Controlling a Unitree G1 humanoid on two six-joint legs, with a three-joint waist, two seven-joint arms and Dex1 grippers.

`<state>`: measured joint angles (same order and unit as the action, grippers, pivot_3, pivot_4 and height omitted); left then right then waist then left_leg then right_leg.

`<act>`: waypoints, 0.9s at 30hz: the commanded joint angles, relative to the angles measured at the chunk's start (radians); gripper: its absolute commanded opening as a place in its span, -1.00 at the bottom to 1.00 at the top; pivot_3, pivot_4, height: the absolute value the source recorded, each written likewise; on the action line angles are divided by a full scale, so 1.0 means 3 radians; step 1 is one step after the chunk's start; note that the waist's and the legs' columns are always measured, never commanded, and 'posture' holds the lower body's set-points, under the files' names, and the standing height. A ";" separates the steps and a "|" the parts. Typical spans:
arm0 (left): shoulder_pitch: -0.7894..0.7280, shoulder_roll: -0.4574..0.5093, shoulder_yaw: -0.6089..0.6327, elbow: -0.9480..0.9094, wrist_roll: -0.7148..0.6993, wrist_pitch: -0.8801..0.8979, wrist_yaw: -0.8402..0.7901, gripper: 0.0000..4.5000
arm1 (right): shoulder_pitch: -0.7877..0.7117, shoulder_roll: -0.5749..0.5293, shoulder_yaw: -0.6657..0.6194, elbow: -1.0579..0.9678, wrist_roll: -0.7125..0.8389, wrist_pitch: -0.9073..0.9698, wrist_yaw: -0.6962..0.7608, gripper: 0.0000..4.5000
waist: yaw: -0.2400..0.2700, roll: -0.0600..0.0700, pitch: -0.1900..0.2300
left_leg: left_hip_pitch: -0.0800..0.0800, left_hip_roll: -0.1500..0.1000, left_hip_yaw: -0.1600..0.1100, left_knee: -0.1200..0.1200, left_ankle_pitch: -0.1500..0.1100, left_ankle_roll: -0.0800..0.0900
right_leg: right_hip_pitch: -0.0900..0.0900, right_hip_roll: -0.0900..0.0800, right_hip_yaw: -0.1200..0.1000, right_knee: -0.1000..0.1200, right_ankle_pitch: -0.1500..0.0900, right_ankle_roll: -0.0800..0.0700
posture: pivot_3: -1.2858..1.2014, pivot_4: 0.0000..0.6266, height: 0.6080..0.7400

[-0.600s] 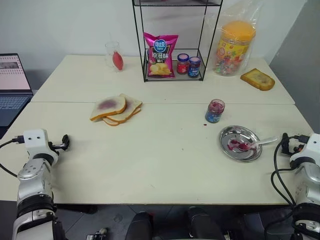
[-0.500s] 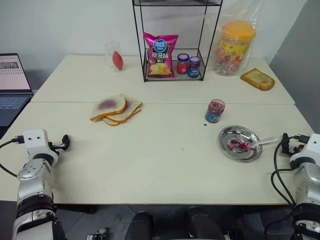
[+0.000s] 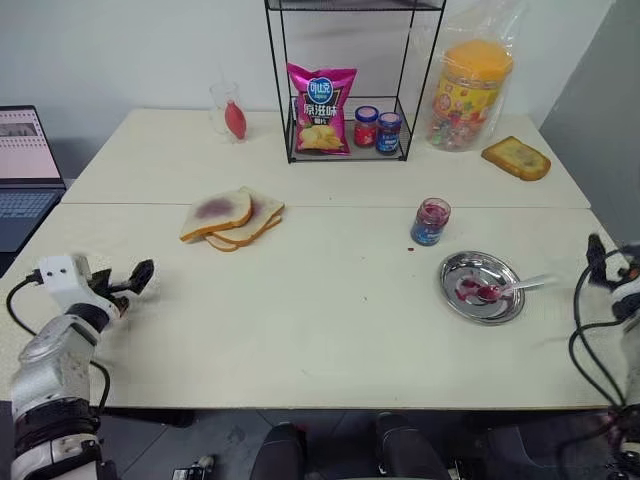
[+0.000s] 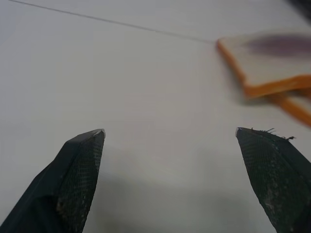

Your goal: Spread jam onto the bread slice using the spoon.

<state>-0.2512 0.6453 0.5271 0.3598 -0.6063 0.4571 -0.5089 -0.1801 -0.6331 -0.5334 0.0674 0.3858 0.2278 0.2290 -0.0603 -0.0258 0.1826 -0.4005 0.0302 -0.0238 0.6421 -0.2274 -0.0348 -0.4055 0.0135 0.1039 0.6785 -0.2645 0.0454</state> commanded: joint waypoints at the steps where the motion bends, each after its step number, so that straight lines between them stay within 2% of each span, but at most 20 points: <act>1: -0.0146 -0.0097 0.0145 -0.0335 -0.0573 0.0720 0.0005 1.00 | -0.0103 -0.0155 0.0068 -0.0606 0.0430 0.0437 0.0355 0.96 | 0.0000 0.0000 0.0000 | 0.0000 0.0000 -0.0002 0.0000 0.0000 0.0000 | 0.0000 0.0001 -0.0002 0.0000 0.0000 0.0000 | 0.03 -0.52 1.00; 5: -0.0538 -0.0329 0.0263 -0.0133 -0.0863 0.1144 0.0379 1.00 | -0.0298 -0.0382 0.0412 -0.1198 0.1069 0.1165 0.0858 0.96 | 0.0002 -0.0005 0.0004 | -0.0001 0.0000 -0.0005 0.0002 0.0000 0.0000 | 0.0000 0.0002 -0.0004 0.0001 0.0000 0.0000 | 0.03 -0.52 1.00; 8: -0.0809 -0.0458 0.0364 0.0160 -0.0942 0.1192 0.0557 1.00 | -0.0418 -0.0426 0.0649 -0.1546 0.1555 0.1618 0.1048 0.96 | 0.0004 -0.0010 0.0006 | -0.0002 0.0001 -0.0009 0.0003 0.0000 0.0000 | 0.0000 0.0005 -0.0007 0.0001 0.0000 0.0000 | 0.03 -0.52 1.00; 11: -0.1131 -0.0509 0.0487 0.0700 -0.0946 0.1083 0.0661 1.00 | -0.0458 -0.0363 0.0934 -0.1829 0.1756 0.1848 0.1115 0.96 | 0.0012 -0.0011 0.0006 | -0.0005 0.0001 -0.0013 0.0001 0.0000 0.0000 | 0.0001 0.0005 -0.0012 -0.0003 -0.0003 0.0002 | 0.03 -0.52 1.00; 17: -0.1561 -0.0479 0.0641 0.1670 -0.0842 0.0722 0.0626 1.00 | -0.0490 -0.0105 0.1414 -0.2011 0.1609 0.1863 0.1044 0.96 | 0.0019 -0.0011 0.0006 | -0.0021 -0.0004 -0.0014 0.0002 -0.0001 -0.0001 | -0.0005 -0.0001 -0.0015 -0.0017 -0.0003 0.0005 | 0.03 -0.52 1.00; 24: -0.1821 -0.0444 0.0653 0.2284 -0.0699 0.0275 0.0500 1.00 | -0.0453 0.0111 0.1644 -0.2082 0.1421 0.1815 0.0957 0.96 | 0.0019 -0.0011 0.0005 | -0.0016 -0.0004 -0.0016 0.0003 -0.0001 -0.0001 | -0.0003 -0.0002 -0.0017 -0.0013 -0.0002 0.0007 | 0.03 -0.52 1.00; 27: -0.1874 -0.0428 0.0622 0.2330 -0.0666 0.0250 0.0383 0.76 | -0.0460 0.0147 0.1621 -0.2093 0.1411 0.1838 0.0916 1.00 | 0.0015 -0.0011 0.0005 | -0.0013 -0.0004 -0.0014 0.0003 -0.0001 -0.0001 | -0.0003 -0.0001 -0.0016 -0.0010 -0.0002 0.0007 | 0.03 -0.52 1.00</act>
<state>-0.8085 0.5072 0.7221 1.0340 -0.8249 0.5359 -0.3739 -0.3104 -0.5946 -0.0255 -0.5195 0.8081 0.7911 0.5158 -0.0558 -0.0291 0.1842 -0.4043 0.0291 -0.0282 0.6429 -0.2277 -0.0351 -0.4063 0.0132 0.0990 0.6757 -0.2651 0.0476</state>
